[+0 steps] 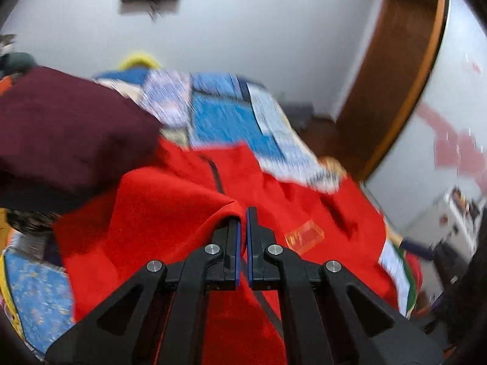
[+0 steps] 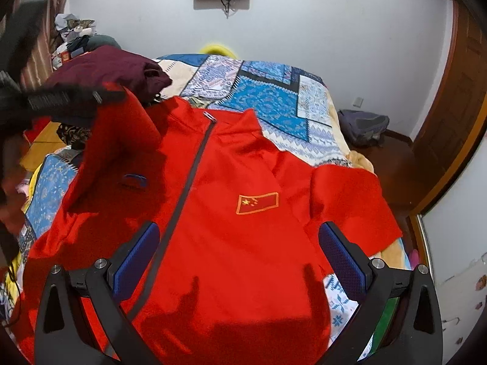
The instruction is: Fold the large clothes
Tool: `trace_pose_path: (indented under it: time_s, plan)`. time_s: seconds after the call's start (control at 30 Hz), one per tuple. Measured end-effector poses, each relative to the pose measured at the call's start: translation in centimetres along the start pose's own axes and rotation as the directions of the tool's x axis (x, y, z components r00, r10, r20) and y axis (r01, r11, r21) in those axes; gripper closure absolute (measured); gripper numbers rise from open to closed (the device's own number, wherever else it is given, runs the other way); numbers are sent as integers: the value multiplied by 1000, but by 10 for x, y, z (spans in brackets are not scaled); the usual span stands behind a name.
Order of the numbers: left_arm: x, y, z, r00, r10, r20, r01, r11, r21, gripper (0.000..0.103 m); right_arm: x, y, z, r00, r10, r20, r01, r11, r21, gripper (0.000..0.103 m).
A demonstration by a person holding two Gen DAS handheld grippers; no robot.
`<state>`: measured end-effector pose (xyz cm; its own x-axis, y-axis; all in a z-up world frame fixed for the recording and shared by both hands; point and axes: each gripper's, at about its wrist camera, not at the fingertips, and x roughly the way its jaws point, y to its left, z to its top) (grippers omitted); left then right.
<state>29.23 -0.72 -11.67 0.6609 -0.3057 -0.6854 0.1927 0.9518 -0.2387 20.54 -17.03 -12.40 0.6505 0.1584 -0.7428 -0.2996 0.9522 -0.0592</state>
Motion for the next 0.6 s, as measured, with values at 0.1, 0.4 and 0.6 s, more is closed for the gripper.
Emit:
trace_pose_path:
  time_s: [0.1,0.4,0.6]
  plan:
    - [28,-20,-16,994,-33,-102,36,999,33,101,1,-9,-5,1000,-6,-15,6,1000,20,0]
    - [45,-27,-54,961,-43,-273,73,992,99,90,0,-17,-3,999,-36,-28,36,999,7,0]
    - [-1,-4,-46,986,-4,-167,18,997,81,44,-6,-4,12,1000,-18,3,19,999,-42,0]
